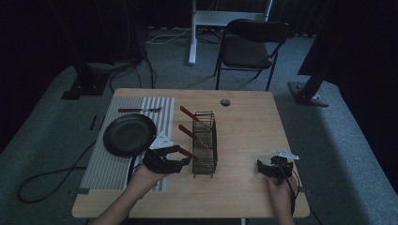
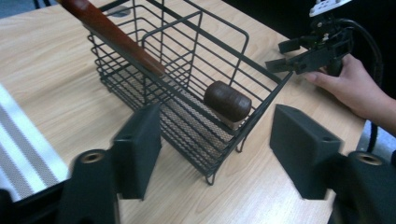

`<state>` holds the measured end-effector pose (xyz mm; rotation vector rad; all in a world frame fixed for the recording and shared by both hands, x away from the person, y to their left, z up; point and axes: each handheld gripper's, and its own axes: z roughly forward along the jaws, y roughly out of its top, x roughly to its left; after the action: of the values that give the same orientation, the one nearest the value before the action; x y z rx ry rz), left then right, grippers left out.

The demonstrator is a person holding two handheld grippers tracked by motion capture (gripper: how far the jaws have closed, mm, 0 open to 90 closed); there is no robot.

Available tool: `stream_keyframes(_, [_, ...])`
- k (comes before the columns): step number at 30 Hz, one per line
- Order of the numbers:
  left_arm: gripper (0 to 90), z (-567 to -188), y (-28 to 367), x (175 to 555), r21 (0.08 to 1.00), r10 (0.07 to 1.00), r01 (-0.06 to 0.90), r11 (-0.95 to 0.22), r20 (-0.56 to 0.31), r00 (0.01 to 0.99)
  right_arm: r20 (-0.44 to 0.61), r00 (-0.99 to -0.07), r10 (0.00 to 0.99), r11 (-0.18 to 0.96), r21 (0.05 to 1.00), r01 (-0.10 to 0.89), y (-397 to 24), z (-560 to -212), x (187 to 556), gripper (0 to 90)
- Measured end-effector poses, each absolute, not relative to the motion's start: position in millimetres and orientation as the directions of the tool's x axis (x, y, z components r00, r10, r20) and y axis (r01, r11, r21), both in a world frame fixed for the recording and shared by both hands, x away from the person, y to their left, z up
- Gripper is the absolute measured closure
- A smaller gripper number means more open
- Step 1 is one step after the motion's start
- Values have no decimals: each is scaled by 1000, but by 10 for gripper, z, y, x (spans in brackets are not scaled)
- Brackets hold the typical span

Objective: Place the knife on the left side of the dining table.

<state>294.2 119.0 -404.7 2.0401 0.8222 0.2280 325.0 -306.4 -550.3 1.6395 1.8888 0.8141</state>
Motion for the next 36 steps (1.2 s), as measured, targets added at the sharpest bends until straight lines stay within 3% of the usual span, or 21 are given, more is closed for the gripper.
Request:
stream_keyframes(2, [433,-4057,1167,2951,804,623,462,-376,-149,768,10,-145,989,93,721,687,-3064,-5503,3250,119])
stream_keyframes(6, [583,-4077,1149,2978,803,611,458,-383,-152,777,10,-145,989,93,721,686,-3064,-5503,3250,119])
stream_keyframes(9, [611,-4092,1151,2992,804,602,457,-381,-160,782,10,-145,989,93,721,686,-3064,-5503,3250,119])
stream_keyframes(11, [699,-4097,1151,2993,804,602,453,-384,-154,784,10,-145,989,94,721,686,-3064,-5503,3250,119])
stream_keyframes(13, [730,-4106,1157,3001,806,596,457,-376,-167,786,10,-145,989,93,721,687,-3064,-5503,3250,119])
stream_keyframes(22, [759,-4086,1132,3016,816,557,456,-355,-207,804,10,-145,989,93,721,686,-3064,-5503,3250,119])
stream_keyframes(36, [763,-3966,1155,2993,855,573,400,-330,-156,805,10,-145,989,93,721,687,-3064,-5503,3250,119])
